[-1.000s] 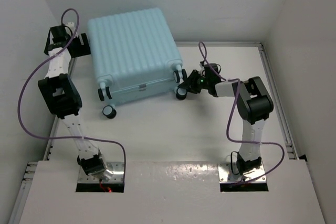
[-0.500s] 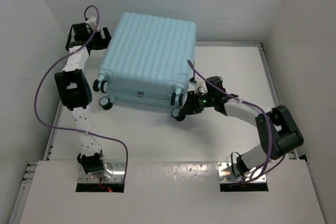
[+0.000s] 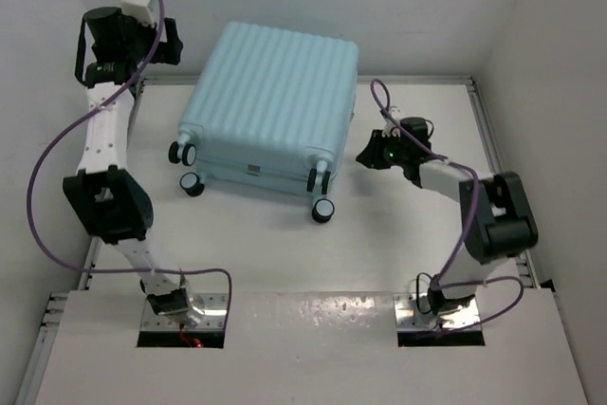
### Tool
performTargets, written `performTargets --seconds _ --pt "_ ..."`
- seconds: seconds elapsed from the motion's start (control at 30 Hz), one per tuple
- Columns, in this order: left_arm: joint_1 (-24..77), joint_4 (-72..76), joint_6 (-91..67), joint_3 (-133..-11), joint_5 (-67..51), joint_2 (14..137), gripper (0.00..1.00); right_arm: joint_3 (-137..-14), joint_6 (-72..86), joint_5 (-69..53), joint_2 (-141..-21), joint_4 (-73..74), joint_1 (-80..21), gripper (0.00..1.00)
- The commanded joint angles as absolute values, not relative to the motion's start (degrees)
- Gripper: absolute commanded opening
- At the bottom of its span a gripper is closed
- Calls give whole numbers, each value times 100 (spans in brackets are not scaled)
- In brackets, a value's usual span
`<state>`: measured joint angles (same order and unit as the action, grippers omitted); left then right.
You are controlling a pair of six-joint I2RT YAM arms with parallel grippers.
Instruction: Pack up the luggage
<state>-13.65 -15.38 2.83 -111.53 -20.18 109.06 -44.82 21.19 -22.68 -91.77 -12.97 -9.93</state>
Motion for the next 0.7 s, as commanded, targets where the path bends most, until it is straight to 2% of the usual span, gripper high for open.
performTargets --seconds 0.0,0.03,0.07,0.17,0.4,0.43,0.57,0.67 --pt "-731 -2623 1309 -10365 -2145 9724 100 -5200 2407 -2136 -9953 -2475 -1272 22" --pt "-730 -2628 1370 -10362 -2145 9634 100 -5325 2443 -2136 -10097 -2635 -1344 22" --pt "-642 -3228 1371 -10362 -2145 9572 100 -5448 2469 -2205 -10447 -2750 -1406 22" --pt "-703 -3953 1318 -10433 -2582 9448 100 -5722 2567 -2460 -10564 -3198 -1923 22" --pt "-1011 -4911 835 -10248 -3032 9167 100 -5265 2443 -2469 -10020 -4323 -3505 24" --pt "-941 -5061 1044 -10248 -3032 9115 97 -5265 2426 -2461 -9985 -4568 -3655 24" --pt "-809 -5852 1616 -10327 -2918 9114 97 -5422 2294 -2444 -10011 -4939 -4638 25" --pt "-878 -6300 2081 -10493 -3066 9114 100 -5502 2189 -2382 -9915 -4992 -4851 30"
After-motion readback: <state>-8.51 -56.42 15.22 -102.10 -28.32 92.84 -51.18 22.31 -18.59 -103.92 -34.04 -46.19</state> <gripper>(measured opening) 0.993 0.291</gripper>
